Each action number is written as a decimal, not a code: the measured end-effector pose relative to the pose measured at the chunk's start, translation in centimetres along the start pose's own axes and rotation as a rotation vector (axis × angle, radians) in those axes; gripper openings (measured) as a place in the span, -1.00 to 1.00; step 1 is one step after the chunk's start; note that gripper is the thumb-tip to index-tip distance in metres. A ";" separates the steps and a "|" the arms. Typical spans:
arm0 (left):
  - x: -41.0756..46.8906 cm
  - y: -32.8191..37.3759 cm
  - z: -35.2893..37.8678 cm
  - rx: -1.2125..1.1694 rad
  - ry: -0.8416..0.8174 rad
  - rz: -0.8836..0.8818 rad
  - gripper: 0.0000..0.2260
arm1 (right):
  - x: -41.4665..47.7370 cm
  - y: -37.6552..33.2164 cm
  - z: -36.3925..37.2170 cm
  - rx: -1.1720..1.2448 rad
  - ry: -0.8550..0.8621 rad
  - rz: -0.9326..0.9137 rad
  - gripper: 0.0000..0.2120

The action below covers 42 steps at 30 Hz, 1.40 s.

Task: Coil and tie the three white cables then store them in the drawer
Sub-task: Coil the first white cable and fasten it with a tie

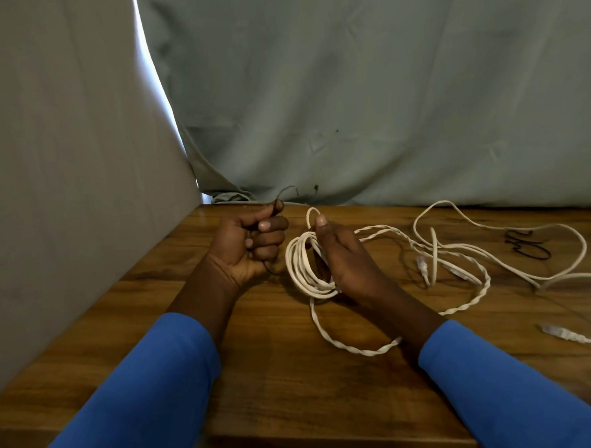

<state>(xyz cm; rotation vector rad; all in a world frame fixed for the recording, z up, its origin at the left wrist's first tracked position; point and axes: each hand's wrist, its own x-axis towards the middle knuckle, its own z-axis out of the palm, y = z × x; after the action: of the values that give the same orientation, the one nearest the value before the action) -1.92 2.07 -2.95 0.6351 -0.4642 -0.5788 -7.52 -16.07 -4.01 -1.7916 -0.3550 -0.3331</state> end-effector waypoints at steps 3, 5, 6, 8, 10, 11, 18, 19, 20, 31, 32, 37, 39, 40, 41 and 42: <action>0.6 -1.0 0.5 -0.015 0.022 0.006 -0.85 | 0.1 0.2 0.0 0.026 -0.028 0.009 -0.44; 1.0 -1.4 0.8 -0.023 0.062 0.060 -0.85 | 0.1 0.2 0.0 0.031 -0.044 0.035 -0.46; 1.1 -1.4 0.9 -0.021 0.088 0.093 -0.87 | 0.1 0.1 0.0 0.037 -0.055 0.047 -0.45; 1.3 -1.4 0.9 -0.011 0.143 0.153 -0.90 | 0.2 0.0 0.0 0.038 -0.073 0.057 -0.44; 1.4 -1.3 1.0 0.001 0.179 0.193 -0.91 | 0.1 -0.1 0.0 0.020 -0.080 0.048 -0.46; 1.4 -1.2 1.0 0.003 0.177 0.199 -0.91 | 0.1 -0.1 0.1 0.010 -0.073 0.041 -0.47; 0.3 0.6 0.1 -0.080 0.001 0.148 -0.93 | 0.1 -0.5 -0.1 0.033 0.011 0.017 -0.32; 0.2 0.7 -0.1 -0.093 -0.033 0.134 -0.91 | 0.0 -0.5 -0.1 0.039 0.003 0.017 -0.33; 0.2 0.8 -0.2 -0.102 -0.066 0.116 -0.90 | -0.1 -0.6 -0.2 0.047 -0.007 0.021 -0.36; 2.0 -1.6 -0.2 0.068 0.067 0.151 -0.94 | -0.2 -0.3 -0.1 0.028 -0.067 0.039 -0.56; 2.0 -1.5 -0.1 0.093 0.104 0.157 -0.94 | -0.3 -0.5 -0.1 0.022 -0.060 0.034 -0.53; 1.8 -0.9 0.4 0.139 0.367 0.223 -0.82 | -0.2 -0.8 0.0 0.086 0.081 -0.022 -0.40; 1.7 -0.9 0.5 0.169 0.395 0.241 -0.79 | -0.1 -1.0 -0.2 0.088 0.146 -0.024 -0.42; 1.7 -0.9 0.6 0.187 0.401 0.247 -0.78 | -0.1 -1.2 -0.4 0.089 0.167 -0.021 -0.44; 1.7 -1.0 0.7 0.221 0.412 0.257 -0.78 | -0.1 -1.3 -0.5 0.086 0.188 -0.024 -0.46; 1.7 -1.0 0.9 0.263 0.424 0.272 -0.78 | 0.0 -1.2 -0.6 0.080 0.202 -0.030 -0.46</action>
<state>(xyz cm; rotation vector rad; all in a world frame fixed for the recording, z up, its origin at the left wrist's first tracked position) -1.54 -0.03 -2.65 0.9042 -0.2208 -0.1149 -8.05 -16.38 -2.78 -1.6591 -0.2487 -0.5104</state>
